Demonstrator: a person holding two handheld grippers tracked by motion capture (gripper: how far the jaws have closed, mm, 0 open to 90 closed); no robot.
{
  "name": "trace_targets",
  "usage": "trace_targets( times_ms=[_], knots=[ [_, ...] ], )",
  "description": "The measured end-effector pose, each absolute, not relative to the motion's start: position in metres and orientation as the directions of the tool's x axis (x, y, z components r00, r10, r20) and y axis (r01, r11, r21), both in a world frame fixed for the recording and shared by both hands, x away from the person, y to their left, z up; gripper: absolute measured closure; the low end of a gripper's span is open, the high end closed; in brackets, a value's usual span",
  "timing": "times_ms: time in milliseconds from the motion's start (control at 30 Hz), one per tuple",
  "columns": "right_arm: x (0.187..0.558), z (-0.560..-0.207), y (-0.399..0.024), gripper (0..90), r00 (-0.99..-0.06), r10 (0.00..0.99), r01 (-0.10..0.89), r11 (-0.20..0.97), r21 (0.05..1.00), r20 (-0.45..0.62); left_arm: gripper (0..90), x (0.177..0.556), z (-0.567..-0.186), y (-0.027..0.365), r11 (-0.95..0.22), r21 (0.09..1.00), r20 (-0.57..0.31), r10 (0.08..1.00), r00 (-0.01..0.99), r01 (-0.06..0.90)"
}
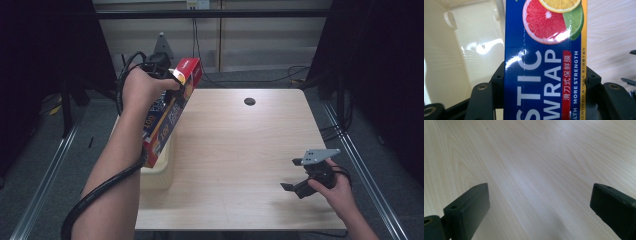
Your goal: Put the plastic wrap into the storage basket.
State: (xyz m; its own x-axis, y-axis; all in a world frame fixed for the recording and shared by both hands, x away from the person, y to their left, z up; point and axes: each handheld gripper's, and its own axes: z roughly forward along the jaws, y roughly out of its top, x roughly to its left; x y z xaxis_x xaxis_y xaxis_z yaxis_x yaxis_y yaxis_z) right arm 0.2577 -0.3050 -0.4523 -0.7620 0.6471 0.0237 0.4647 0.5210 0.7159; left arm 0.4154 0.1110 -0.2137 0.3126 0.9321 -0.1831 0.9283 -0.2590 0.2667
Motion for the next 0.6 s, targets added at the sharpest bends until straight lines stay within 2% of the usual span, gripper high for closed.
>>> trace_targets(
  times_ms=[600],
  knots=[
    [0.258, -0.452, -0.305, 2.5, -0.765, 0.643, 0.462, 0.527, 0.714, 0.021, 40.4, 0.414, -0.214, 0.139, -0.183, 0.258, -0.153, 0.962, 0.227, 0.949]
  ],
)
